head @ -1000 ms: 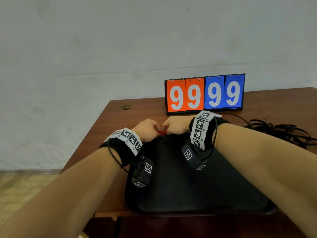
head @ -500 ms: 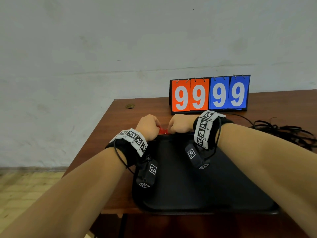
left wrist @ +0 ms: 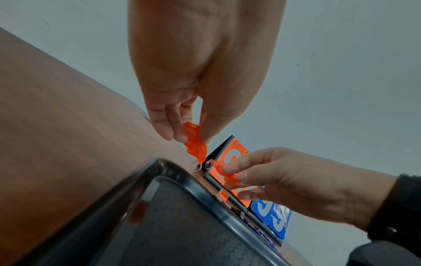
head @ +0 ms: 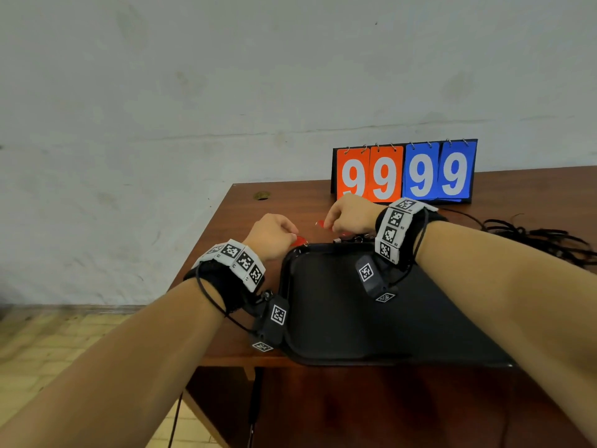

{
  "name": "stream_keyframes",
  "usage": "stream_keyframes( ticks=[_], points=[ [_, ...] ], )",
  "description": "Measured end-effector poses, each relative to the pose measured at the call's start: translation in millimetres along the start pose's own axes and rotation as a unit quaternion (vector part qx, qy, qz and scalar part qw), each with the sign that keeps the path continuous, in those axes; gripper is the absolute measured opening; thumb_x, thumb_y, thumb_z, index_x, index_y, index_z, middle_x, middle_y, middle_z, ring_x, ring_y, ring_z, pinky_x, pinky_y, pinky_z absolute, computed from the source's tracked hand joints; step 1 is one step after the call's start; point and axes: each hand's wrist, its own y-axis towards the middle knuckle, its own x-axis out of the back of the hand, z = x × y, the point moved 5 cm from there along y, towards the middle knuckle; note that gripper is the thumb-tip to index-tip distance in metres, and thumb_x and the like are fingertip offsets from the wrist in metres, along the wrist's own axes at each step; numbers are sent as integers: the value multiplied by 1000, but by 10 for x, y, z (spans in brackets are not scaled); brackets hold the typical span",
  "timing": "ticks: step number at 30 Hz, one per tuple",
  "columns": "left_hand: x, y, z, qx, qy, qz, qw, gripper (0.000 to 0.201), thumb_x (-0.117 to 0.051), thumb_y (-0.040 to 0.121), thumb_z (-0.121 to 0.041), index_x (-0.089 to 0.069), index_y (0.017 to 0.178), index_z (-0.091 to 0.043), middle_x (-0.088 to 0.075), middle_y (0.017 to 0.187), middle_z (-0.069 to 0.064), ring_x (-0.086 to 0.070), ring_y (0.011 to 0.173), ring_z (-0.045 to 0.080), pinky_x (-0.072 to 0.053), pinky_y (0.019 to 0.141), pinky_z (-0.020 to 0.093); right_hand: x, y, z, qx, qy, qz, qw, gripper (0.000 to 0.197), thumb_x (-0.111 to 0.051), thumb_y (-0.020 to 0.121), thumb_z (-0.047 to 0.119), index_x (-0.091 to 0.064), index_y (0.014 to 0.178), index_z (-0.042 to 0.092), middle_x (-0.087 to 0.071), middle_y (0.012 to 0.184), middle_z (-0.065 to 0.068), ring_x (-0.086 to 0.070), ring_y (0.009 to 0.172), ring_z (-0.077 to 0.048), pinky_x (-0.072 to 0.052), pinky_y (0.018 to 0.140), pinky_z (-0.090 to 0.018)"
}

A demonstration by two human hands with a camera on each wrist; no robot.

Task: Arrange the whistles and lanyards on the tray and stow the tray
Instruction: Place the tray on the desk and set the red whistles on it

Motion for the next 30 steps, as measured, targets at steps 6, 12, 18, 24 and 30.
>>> stream_keyframes(
  ticks=[6, 12, 18, 24, 30],
  points=[
    [-51, -312, -62, 2, 5, 8, 1000, 16, -61, 92, -10, -66, 82, -21, -67, 75, 1, -64, 70, 15, -54, 69, 27, 7, -392, 64, 0, 38, -3, 999, 16, -62, 87, -3, -73, 89, 8, -74, 88, -16, -63, 72, -18, -57, 70, -26],
    [-137, -434, -116, 4, 41, 3, 999, 15, -63, 93, -13, -65, 80, -19, -68, 71, 3, -64, 60, 15, -58, 66, 29, -107, -675, -31, -22, 16, -3, 1000, 23, -66, 84, -1, -62, 102, 12, -74, 91, -15, -67, 72, -18, -60, 76, -35],
    [-223, -399, -162, 1, 76, 1, 997, 10, -69, 91, -20, -66, 82, -20, -68, 72, 0, -65, 64, 14, -59, 76, 32, -168, -784, -126, -26, 1, 4, 1000, 22, -72, 82, 1, -68, 101, 11, -64, 89, 4, -69, 81, -15, -59, 74, -26],
    [-163, -263, -261, -23, 51, -57, 997, 10, -71, 88, -24, -63, 87, -19, -69, 79, 2, -70, 74, 18, -59, 76, 35, -26, -666, -175, -37, 26, -104, 994, 21, -72, 84, 6, -66, 103, 14, -66, 95, -2, -68, 81, -15, -59, 75, -27],
    [-289, -148, -199, -14, 64, -11, 998, 13, -72, 88, -23, -60, 88, -19, -69, 69, 1, -66, 54, 12, -55, 60, 26, -145, -475, -159, -55, 19, -71, 996, 15, -70, 86, 7, -68, 99, 14, -72, 84, -7, -68, 70, -15, -61, 75, -31]
  ],
)
